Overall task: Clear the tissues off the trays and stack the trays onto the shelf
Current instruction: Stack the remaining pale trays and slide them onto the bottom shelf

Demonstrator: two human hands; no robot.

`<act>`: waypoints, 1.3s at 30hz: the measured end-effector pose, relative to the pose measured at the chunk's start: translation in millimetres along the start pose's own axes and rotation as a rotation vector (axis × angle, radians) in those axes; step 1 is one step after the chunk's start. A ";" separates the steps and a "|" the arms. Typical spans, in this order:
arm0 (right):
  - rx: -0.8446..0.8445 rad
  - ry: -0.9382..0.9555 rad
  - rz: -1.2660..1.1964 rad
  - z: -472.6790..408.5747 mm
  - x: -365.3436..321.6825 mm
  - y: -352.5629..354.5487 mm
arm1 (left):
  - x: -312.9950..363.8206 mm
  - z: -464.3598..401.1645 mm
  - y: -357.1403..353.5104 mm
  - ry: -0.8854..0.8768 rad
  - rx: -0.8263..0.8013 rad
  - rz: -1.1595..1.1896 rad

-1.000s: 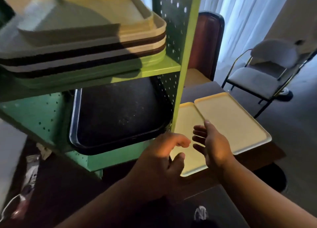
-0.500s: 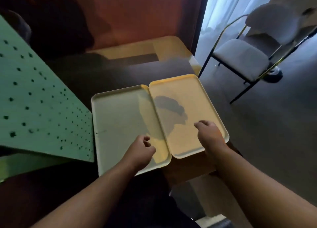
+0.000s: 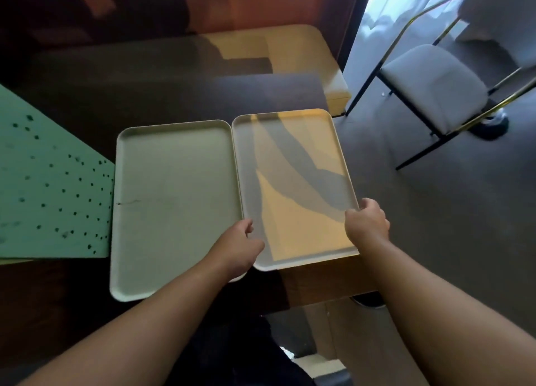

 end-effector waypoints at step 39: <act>-0.361 0.177 -0.236 105.4 -85.5 -183.2 | -148.7 113.8 116.5 0.186 0.574 0.236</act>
Point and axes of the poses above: each hand's wrist, its own z-axis away from the middle knuckle, its own y-axis out of the back of the hand, x = y × z, the point moved 6 cm from there along -z, towards the middle knuckle, and after that the axes turned 14 degrees about -x, right-handed, at the moved point
